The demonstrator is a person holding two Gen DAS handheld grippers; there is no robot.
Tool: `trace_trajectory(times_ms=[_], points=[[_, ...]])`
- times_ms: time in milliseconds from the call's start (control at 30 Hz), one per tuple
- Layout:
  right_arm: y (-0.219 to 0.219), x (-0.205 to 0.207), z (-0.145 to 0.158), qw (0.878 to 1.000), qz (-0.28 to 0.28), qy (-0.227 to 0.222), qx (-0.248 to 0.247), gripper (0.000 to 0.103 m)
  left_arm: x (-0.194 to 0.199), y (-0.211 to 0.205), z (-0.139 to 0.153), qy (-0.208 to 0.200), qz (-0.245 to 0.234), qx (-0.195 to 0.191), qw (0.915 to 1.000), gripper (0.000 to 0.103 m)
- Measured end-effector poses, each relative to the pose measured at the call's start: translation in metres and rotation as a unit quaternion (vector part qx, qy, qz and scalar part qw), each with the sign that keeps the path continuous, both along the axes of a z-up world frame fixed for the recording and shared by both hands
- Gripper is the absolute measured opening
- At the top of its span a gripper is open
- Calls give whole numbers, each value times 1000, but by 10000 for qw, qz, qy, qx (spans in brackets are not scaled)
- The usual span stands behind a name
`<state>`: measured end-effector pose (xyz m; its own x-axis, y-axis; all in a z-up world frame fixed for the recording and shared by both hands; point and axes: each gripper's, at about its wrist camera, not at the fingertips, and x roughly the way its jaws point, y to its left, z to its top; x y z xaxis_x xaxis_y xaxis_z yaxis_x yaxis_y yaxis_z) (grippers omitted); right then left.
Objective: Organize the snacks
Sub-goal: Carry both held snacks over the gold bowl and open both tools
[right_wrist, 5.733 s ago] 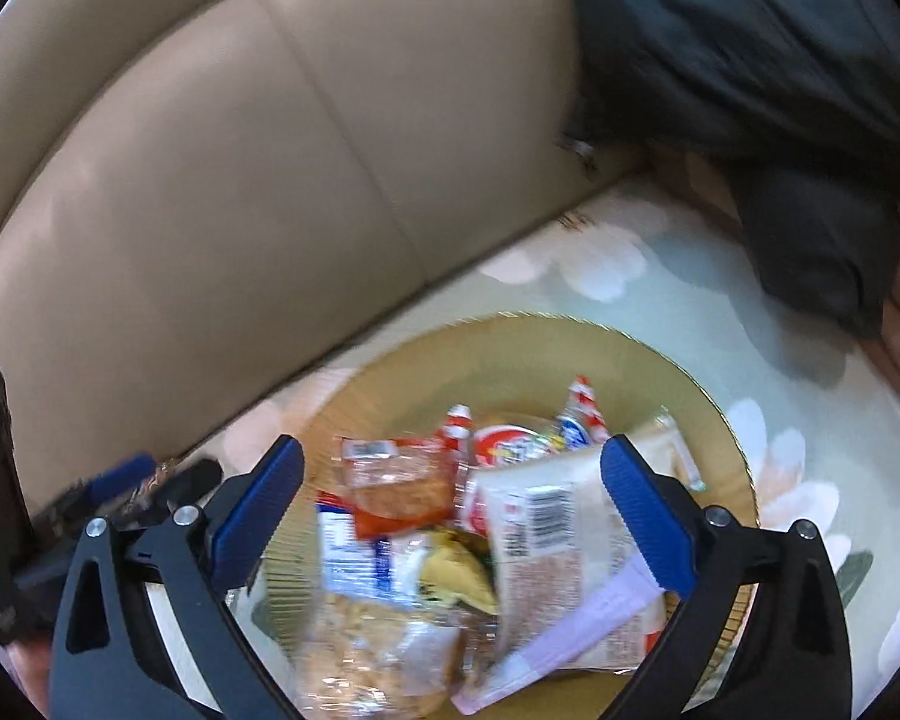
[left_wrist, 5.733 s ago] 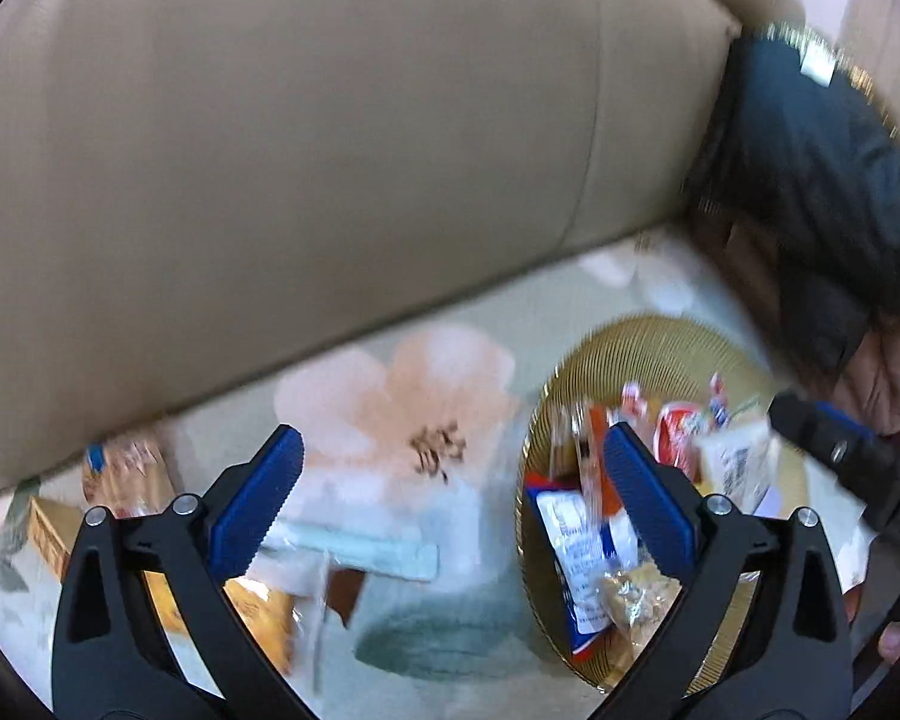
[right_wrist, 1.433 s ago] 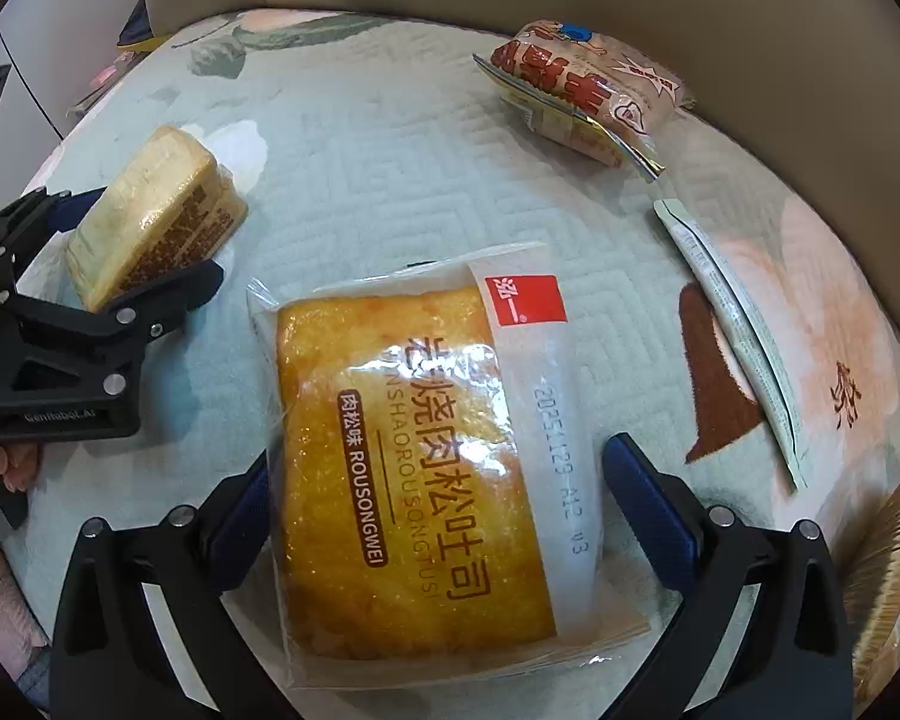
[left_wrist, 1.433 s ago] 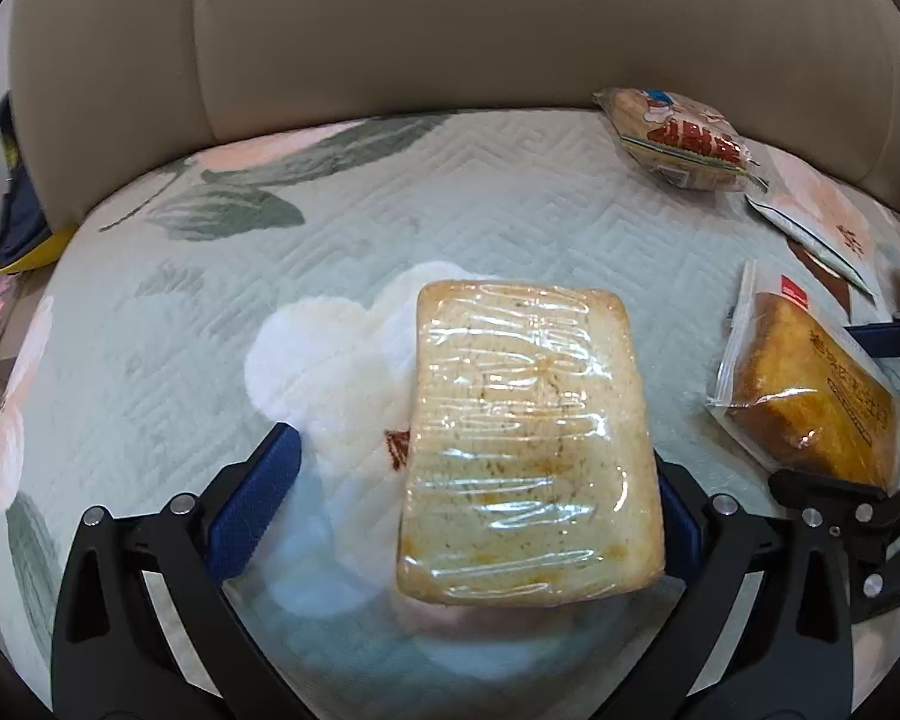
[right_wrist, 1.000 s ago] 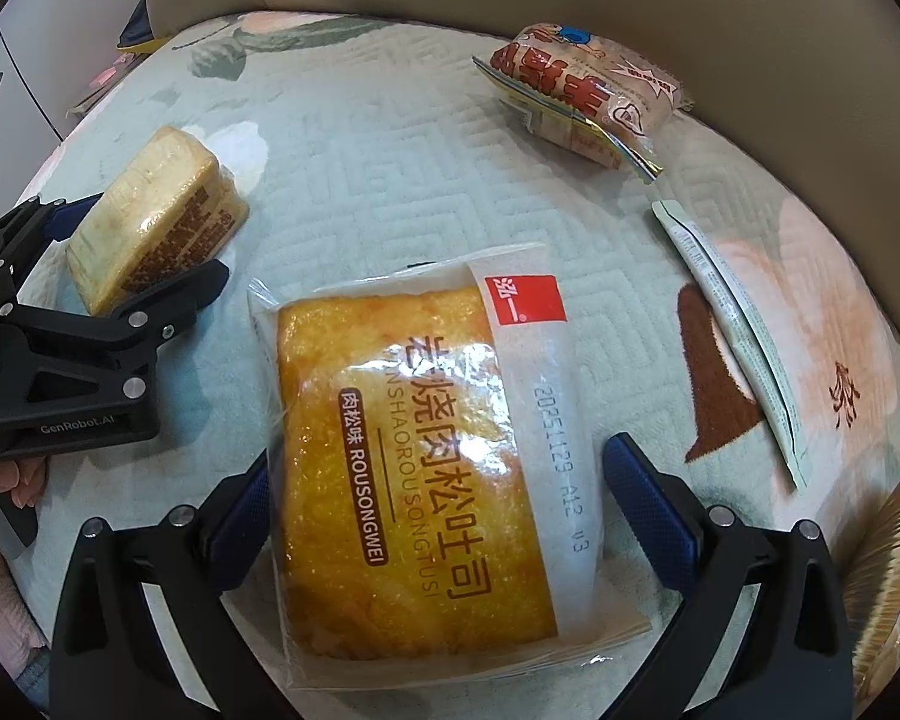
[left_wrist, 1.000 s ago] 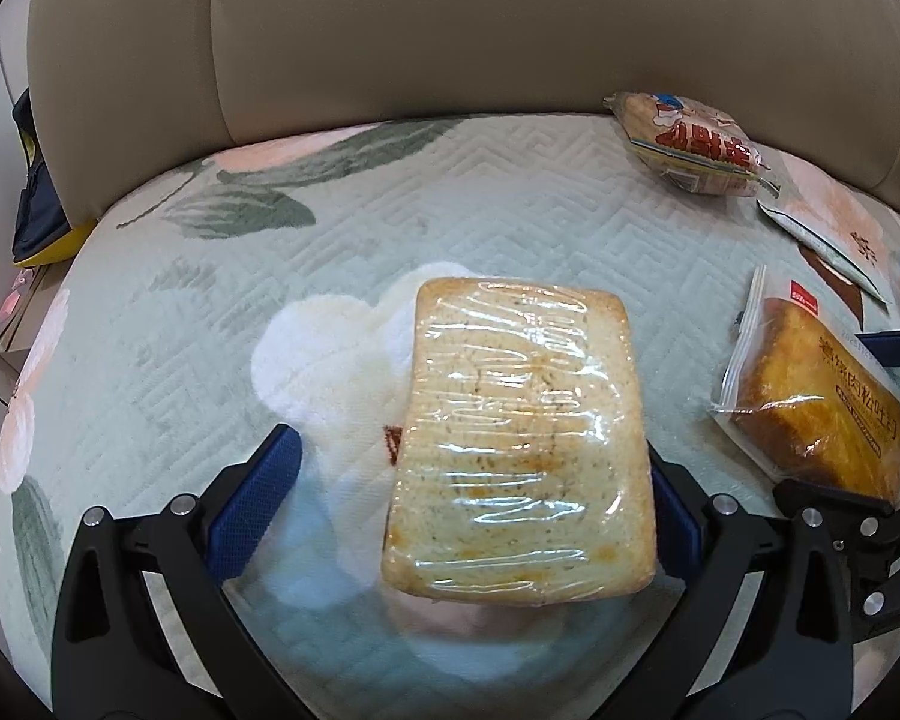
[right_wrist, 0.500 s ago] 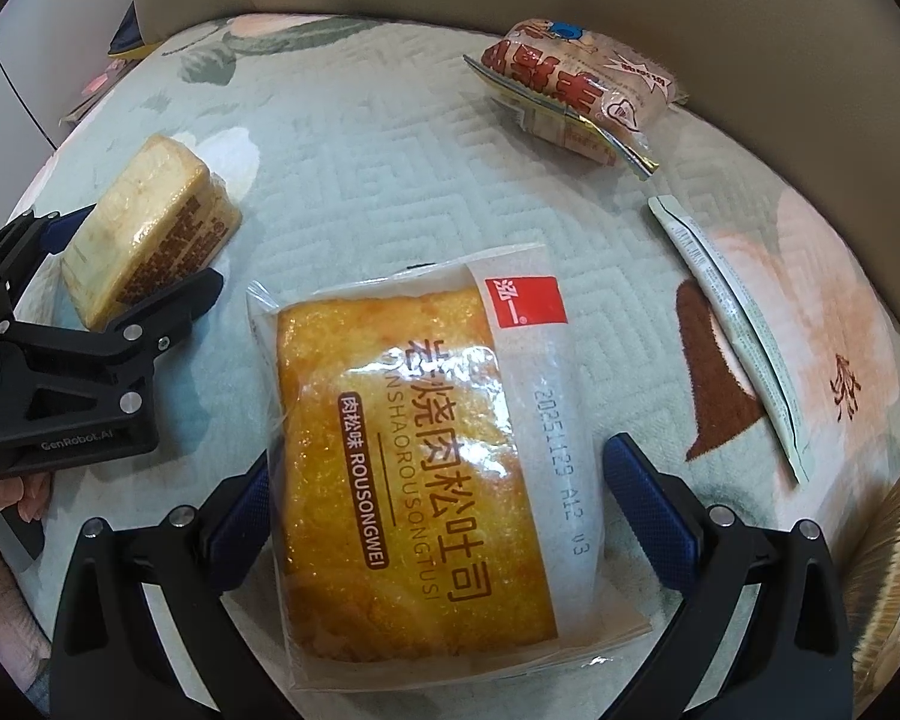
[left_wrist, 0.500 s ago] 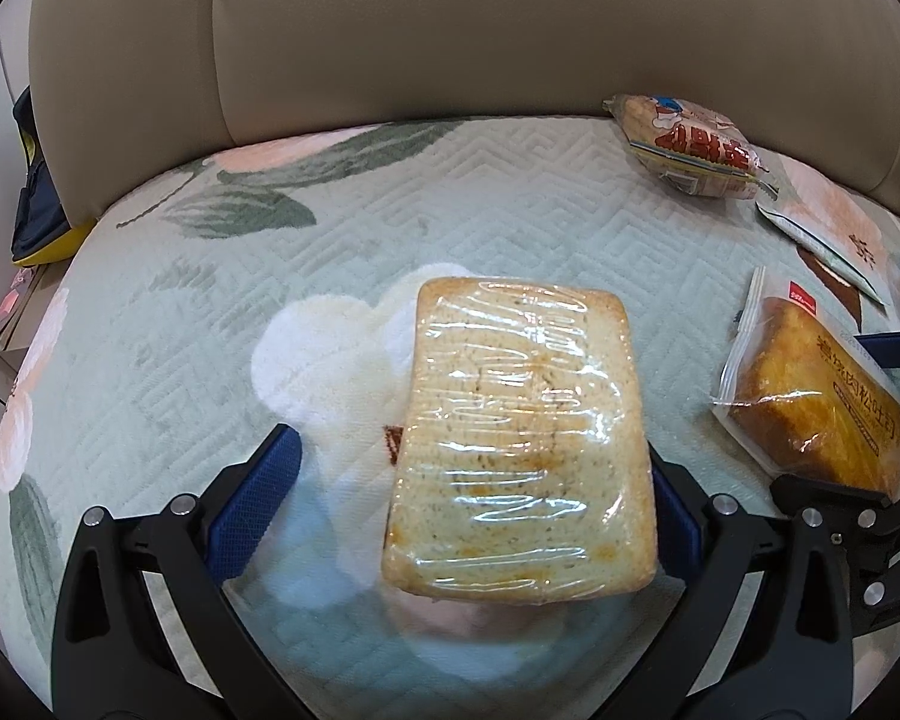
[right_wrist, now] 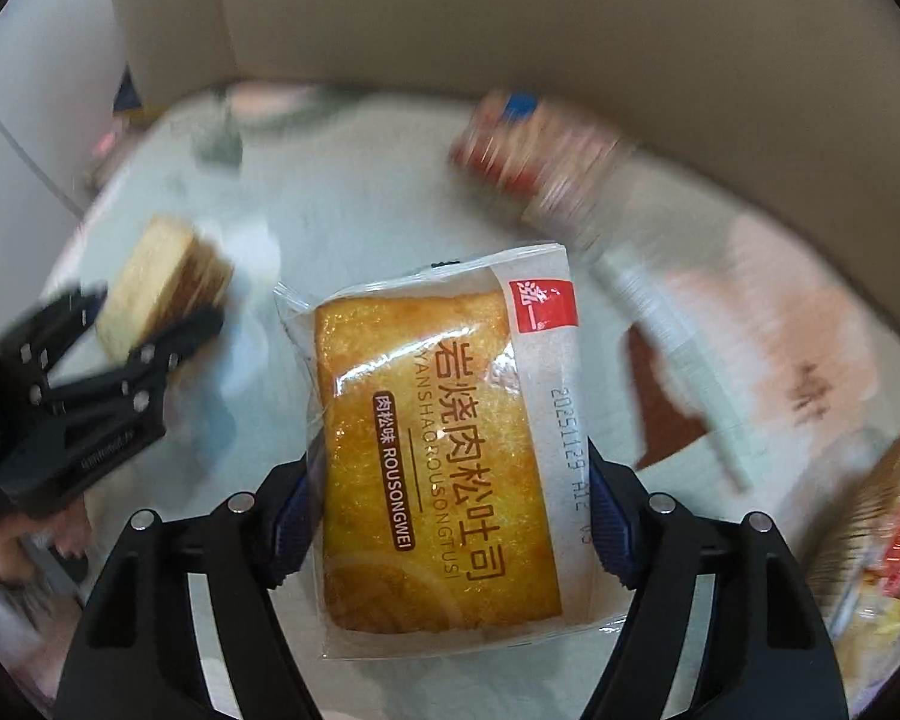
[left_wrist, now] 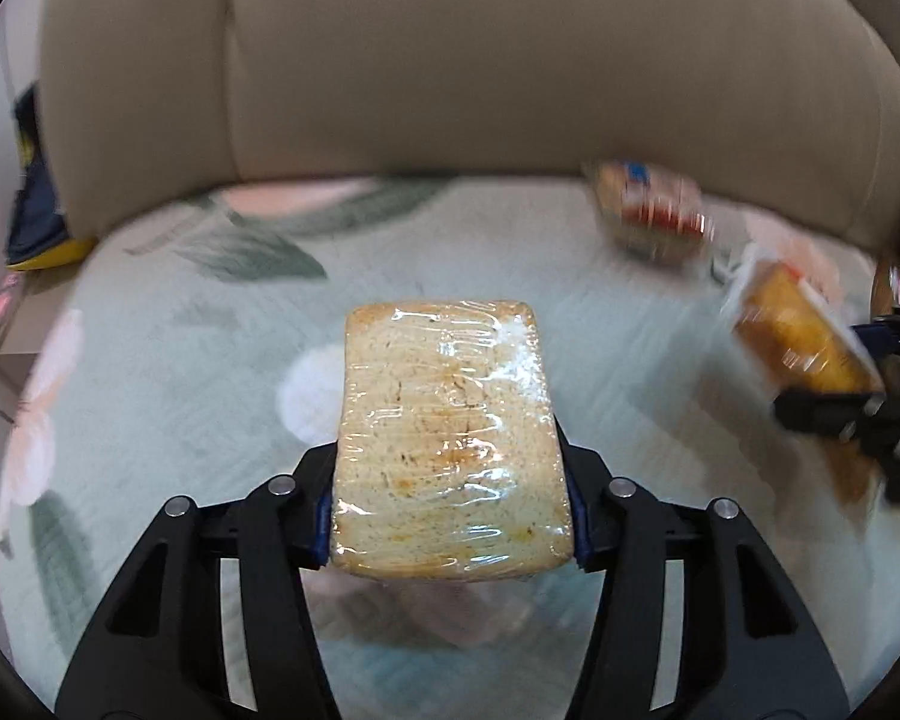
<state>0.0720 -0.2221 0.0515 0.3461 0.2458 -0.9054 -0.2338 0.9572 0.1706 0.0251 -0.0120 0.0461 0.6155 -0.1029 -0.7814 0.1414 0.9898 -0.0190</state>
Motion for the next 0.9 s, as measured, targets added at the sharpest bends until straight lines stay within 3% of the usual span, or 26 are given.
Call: trace_trajectory(times_ms=[133,200,333,433,567,667,700,767,833,900], points=[[-58,-10,45,9934,-725,-389,803,73,-1,-27,45,-327,-312,29,9990,55],[-82,-19,58,9898,-958,-579,886,73,-1,-54,70,-563,-677,182,9959,55],[-133,-45,73,9832,-1560,-821,473,73,3,-105,110,-791,-1142,-47,9903,55],[-174,-62,74,9717,-2215,-795,179,73,8,-155,132,-930,-1527,-240,9836,55],[-222,-86,71,9526,-2925,-831,63,73,12,-217,139,-809,-2059,-603,9734,55],[-261,-107,66,9345,-3469,-792,-58,74,13,-267,136,-664,-2525,-1079,9593,56],[-272,-113,61,9280,-3646,-742,-183,76,11,-279,134,-574,-2666,-1170,9550,58],[-292,-113,48,9139,-4004,-502,-448,98,10,-306,124,-323,-2909,-1101,9499,98],[-305,-115,35,9025,-4281,-232,-408,98,14,-326,110,-166,-2904,-714,9541,100],[-315,-120,28,8936,-4485,-152,-21,98,18,-326,101,-99,-2830,-558,9574,100]])
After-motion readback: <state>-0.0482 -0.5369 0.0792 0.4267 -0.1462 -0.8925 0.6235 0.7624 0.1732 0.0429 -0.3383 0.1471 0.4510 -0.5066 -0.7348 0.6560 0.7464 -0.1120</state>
